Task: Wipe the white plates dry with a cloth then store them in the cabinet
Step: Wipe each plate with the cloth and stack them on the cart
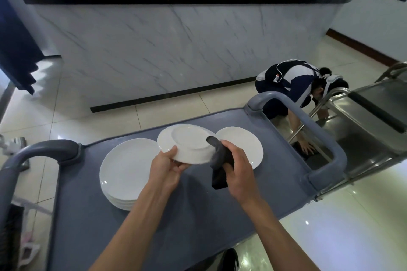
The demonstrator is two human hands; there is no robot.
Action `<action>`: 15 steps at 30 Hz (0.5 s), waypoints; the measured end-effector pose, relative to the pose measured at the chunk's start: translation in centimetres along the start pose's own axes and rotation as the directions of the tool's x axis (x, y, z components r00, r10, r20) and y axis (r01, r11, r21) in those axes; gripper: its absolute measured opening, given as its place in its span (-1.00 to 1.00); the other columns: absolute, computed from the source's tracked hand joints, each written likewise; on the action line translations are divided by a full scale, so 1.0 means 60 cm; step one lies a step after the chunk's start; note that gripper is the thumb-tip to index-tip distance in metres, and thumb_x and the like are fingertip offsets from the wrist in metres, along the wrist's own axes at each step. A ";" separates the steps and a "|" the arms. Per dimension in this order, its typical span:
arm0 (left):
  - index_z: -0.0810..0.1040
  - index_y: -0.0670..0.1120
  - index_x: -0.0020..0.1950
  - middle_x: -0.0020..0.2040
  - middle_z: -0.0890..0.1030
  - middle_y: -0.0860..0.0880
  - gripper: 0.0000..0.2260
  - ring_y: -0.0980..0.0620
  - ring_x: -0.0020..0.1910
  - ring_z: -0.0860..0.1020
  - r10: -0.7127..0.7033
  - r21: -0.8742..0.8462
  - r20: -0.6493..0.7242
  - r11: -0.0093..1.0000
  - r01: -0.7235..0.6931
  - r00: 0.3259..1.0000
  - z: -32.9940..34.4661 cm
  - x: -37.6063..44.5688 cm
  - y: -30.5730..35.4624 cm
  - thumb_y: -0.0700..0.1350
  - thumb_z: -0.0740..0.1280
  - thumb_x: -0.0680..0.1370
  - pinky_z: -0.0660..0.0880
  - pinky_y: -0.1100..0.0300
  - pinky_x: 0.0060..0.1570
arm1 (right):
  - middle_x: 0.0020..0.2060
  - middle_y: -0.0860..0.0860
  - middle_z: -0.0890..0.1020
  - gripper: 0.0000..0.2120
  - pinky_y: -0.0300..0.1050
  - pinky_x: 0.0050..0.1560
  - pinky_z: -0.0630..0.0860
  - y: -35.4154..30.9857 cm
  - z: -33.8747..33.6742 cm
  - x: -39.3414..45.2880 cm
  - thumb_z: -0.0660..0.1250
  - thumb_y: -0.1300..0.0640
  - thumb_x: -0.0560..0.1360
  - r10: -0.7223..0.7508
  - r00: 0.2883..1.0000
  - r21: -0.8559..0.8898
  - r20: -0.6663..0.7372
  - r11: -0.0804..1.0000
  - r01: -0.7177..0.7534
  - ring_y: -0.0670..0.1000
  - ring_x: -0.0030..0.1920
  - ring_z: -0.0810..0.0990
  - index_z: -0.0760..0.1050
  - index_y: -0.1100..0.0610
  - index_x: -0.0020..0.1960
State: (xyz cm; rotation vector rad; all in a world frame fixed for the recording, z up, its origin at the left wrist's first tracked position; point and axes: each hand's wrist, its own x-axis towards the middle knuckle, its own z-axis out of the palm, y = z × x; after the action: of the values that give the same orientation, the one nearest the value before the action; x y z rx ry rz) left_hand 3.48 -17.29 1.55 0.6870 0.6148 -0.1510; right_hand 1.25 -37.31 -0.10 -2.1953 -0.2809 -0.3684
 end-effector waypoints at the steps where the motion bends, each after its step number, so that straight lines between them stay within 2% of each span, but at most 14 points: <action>1: 0.41 -0.27 0.43 0.28 0.59 -0.21 -0.67 -0.18 0.20 0.59 0.015 0.016 0.009 1.000 -0.015 1.000 0.000 -0.001 0.000 -0.28 0.22 0.66 0.65 -0.09 -0.10 | 0.27 -0.17 0.48 -0.47 -0.46 0.31 0.22 -0.006 0.001 0.005 0.24 0.36 0.51 0.013 1.000 0.012 -0.017 1.000 -0.013 -0.30 0.32 0.36 0.39 0.04 0.43; 4: 0.46 -0.23 0.40 0.27 0.60 -0.21 -0.69 -0.17 0.17 0.62 0.037 0.061 0.039 0.997 -0.039 0.999 0.003 -0.009 -0.002 -0.27 0.23 0.65 0.67 -0.02 -0.17 | 0.25 -0.17 0.51 -0.48 -0.41 0.30 0.27 -0.026 0.009 0.020 0.29 0.43 0.49 -0.025 0.998 0.022 -0.062 0.999 0.026 -0.26 0.29 0.40 0.44 0.10 0.39; 6: 0.49 -0.22 0.36 0.25 0.62 -0.22 -0.71 -0.18 0.14 0.63 0.034 0.087 0.055 0.995 -0.039 0.998 0.006 -0.011 -0.005 -0.28 0.24 0.64 0.66 0.00 -0.20 | 0.29 -0.07 0.54 -0.51 -0.28 0.33 0.33 -0.035 0.018 0.031 0.28 0.39 0.49 -0.075 0.995 0.002 -0.069 0.997 0.075 -0.11 0.30 0.45 0.46 0.14 0.39; 8: 0.51 -0.23 0.32 0.20 0.65 -0.24 -0.74 -0.21 0.12 0.64 0.032 0.116 0.069 0.992 -0.040 0.997 0.010 -0.012 -0.007 -0.28 0.25 0.64 0.66 -0.01 -0.20 | 0.34 0.01 0.53 -0.50 -0.23 0.39 0.31 -0.043 0.029 0.036 0.26 0.32 0.52 -0.109 0.994 -0.042 -0.033 0.993 0.107 0.02 0.32 0.45 0.44 0.14 0.44; 11: 0.56 -0.22 0.24 0.09 0.69 -0.21 -0.79 -0.18 0.01 0.67 0.050 0.160 0.080 0.985 -0.063 0.996 0.015 -0.016 -0.009 -0.29 0.25 0.63 0.66 -0.02 -0.18 | 0.37 0.00 0.49 -0.47 -0.20 0.41 0.30 -0.049 0.041 0.032 0.24 0.26 0.53 -0.109 0.992 -0.060 0.061 0.992 0.113 0.00 0.35 0.41 0.37 0.11 0.50; 15: 0.59 -0.21 0.15 0.01 0.71 -0.19 -0.84 -0.14 -0.07 0.69 0.068 0.178 0.093 0.980 -0.084 0.993 0.014 -0.022 -0.007 -0.28 0.26 0.64 0.66 0.01 -0.20 | 0.38 0.01 0.47 -0.51 -0.03 0.41 0.35 -0.044 0.047 0.020 0.28 0.22 0.55 -0.044 0.997 -0.006 0.061 0.999 0.044 -0.06 0.37 0.37 0.35 0.13 0.47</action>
State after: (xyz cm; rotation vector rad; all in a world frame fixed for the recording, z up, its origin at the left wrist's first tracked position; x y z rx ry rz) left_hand 2.65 -18.23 2.58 0.8754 0.4947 -0.1662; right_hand 1.95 -33.40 0.65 -2.2129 -0.3618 -0.3280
